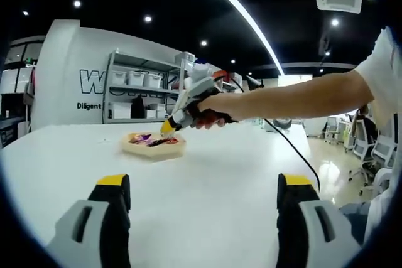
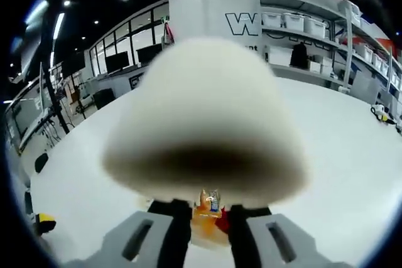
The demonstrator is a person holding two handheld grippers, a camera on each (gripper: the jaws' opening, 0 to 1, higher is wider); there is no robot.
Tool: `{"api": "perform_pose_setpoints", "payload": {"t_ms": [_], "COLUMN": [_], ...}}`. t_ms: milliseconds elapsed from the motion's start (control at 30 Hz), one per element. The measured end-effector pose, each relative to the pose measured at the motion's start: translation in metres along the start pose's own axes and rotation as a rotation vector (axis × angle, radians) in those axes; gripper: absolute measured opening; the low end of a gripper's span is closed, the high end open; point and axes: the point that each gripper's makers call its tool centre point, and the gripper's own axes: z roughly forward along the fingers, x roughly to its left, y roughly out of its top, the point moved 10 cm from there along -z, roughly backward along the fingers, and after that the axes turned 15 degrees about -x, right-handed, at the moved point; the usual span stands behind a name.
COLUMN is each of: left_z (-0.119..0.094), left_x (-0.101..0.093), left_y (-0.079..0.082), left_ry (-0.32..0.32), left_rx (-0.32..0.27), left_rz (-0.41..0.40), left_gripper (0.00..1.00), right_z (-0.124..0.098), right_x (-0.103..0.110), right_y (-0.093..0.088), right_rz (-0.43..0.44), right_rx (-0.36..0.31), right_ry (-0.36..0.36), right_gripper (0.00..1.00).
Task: Place the target food into the container with the food tongs after gripping and lifting it, then release it inside without dropping or visibly crushing the food.
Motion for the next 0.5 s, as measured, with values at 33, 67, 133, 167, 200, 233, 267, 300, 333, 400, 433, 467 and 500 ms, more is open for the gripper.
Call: {"api": "perform_pose_setpoints", "payload": {"t_ms": [33,67,133,167,200,233,267,300,333,400,433,467,500], "left_z": [0.000,0.000,0.000,0.000,0.000,0.000,0.000,0.000,0.000,0.001,0.001,0.001,0.001], "left_x": [0.001,0.001,0.002,0.003,0.004,0.004,0.004,0.004,0.004,0.004,0.003,0.003,0.002], "left_y": [0.000,0.000,-0.001,-0.001,-0.002,-0.002,-0.002,-0.002,-0.003,-0.003,-0.003,-0.004,-0.004], "left_ry": [-0.001,-0.001,0.001,0.000,0.001,0.002,0.003,0.003,0.004,-0.001,-0.004,-0.006,-0.008], "left_rx": [-0.001,-0.001,0.003,0.002,0.003,0.005,0.006,0.007,0.008,0.011,0.014,0.016,0.018], "left_rz": [-0.002,-0.002,0.000,0.001,0.002,0.003,0.004,0.006,0.007,0.009,0.010,0.011,0.014], "left_gripper": [0.96,0.96,0.96,0.96,0.96,0.96,0.96,0.96,0.96,0.96,0.96,0.96,0.96], "right_z": [0.001,0.002,0.003,0.003,0.004,0.006,0.005,0.004,0.004,0.000,-0.002,-0.005,-0.006], "right_x": [-0.001,-0.001,-0.002,-0.002,-0.003,-0.004,-0.003,-0.001,-0.002,-0.002,-0.002,-0.002,-0.003], "right_y": [-0.001,-0.001,-0.003,-0.003,-0.003,-0.003,-0.003,-0.004,-0.003,-0.003,-0.003,-0.003,-0.002], "right_rz": [0.001,0.001,0.001,0.005,0.007,0.008,0.011,0.015,0.008,0.004,0.008,0.011,0.011], "right_rx": [0.000,0.000,-0.001,-0.003,-0.005,-0.004,-0.008,-0.012,-0.023,-0.027,-0.031,-0.037,-0.041], "right_ry": [0.000,0.000,0.003,0.003,0.004,0.006,0.011,0.015,0.014,0.013,0.014,0.012,0.010], "right_gripper": [0.15,0.15,0.15,0.15,0.16,0.16,0.18,0.18,0.19,0.19,0.19,0.19,0.18]}}
